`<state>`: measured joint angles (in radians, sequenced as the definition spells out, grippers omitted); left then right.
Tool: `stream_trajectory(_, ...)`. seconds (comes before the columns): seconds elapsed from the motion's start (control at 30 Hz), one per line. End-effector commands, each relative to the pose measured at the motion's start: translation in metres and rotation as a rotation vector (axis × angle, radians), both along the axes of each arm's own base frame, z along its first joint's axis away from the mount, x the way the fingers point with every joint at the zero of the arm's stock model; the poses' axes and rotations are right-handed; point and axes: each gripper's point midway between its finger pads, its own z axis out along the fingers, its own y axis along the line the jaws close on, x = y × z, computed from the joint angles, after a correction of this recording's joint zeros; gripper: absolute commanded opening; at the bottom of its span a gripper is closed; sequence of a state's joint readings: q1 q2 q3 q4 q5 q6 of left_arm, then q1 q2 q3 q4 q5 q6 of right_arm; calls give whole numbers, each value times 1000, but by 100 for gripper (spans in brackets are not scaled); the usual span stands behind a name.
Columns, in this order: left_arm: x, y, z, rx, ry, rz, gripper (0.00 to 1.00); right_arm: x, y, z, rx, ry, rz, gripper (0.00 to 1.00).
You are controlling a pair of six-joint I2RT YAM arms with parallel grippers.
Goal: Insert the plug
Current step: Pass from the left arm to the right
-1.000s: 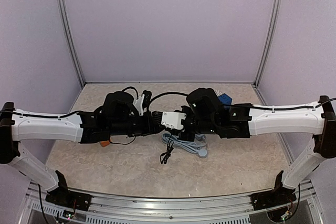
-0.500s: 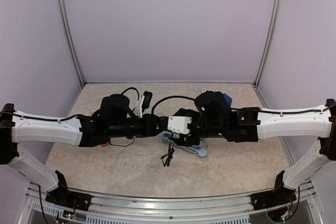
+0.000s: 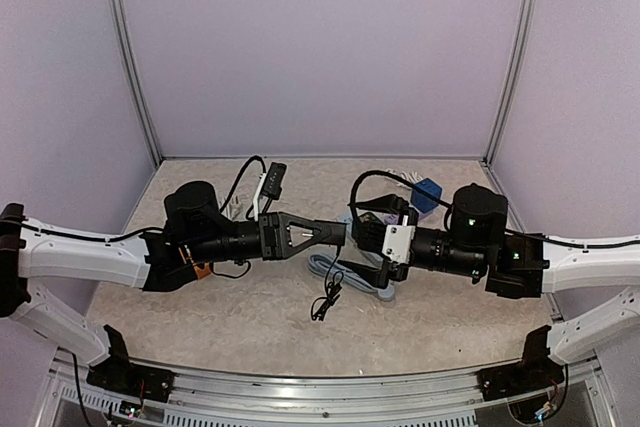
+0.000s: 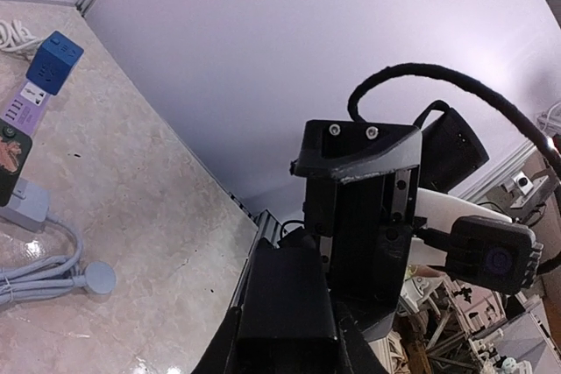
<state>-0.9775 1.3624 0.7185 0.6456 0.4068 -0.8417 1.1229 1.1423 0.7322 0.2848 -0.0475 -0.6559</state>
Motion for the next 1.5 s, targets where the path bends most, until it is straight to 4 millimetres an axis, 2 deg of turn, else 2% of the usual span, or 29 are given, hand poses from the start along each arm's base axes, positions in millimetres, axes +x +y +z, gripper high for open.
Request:
stream_trajectory(0.0, -13, -4, 14, -82, -21, -86, 0, -1, 6, 7, 39, -8, 18, 86)
stream_trajectory(0.13, -15, -4, 16, -93, -25, -99, 0, -6, 10, 7, 51, 9, 51, 82)
stream_trajectory(0.23, -18, -3, 15, -100, -36, -104, 0, -19, 10, 18, 95, 39, 115, 82)
stream_trajectory(0.33, -20, 1, 14, -94, -82, -101, 0, -25, 8, 32, 144, 139, 140, 86)
stream_trajectory(0.5, -25, 7, 16, -64, -245, -94, 0, -21, 14, 44, 201, 421, 114, 87)
stream_trajectory(0.67, -35, 12, 22, -72, -415, -114, 0, -5, 27, 33, 244, 744, 11, 80)
stream_trajectory(0.83, -36, 21, 30, -114, -504, -70, 0, -20, 27, 35, 353, 953, 124, 76)
stream_trajectory(0.93, -35, 22, 32, -111, -520, -51, 0, -27, 23, 40, 394, 997, 170, 71)
stream_trajectory(1.17, -37, 25, 36, -133, -538, -44, 0, -33, 30, 27, 353, 1059, 198, 55)
stream_trajectory(1.33, -40, 24, 35, -133, -542, -57, 0, -37, 33, 35, 375, 1073, 258, 43)
stream_trajectory(1.47, -41, 24, 35, -140, -542, -56, 0, -37, 37, 34, 370, 1091, 277, 38)
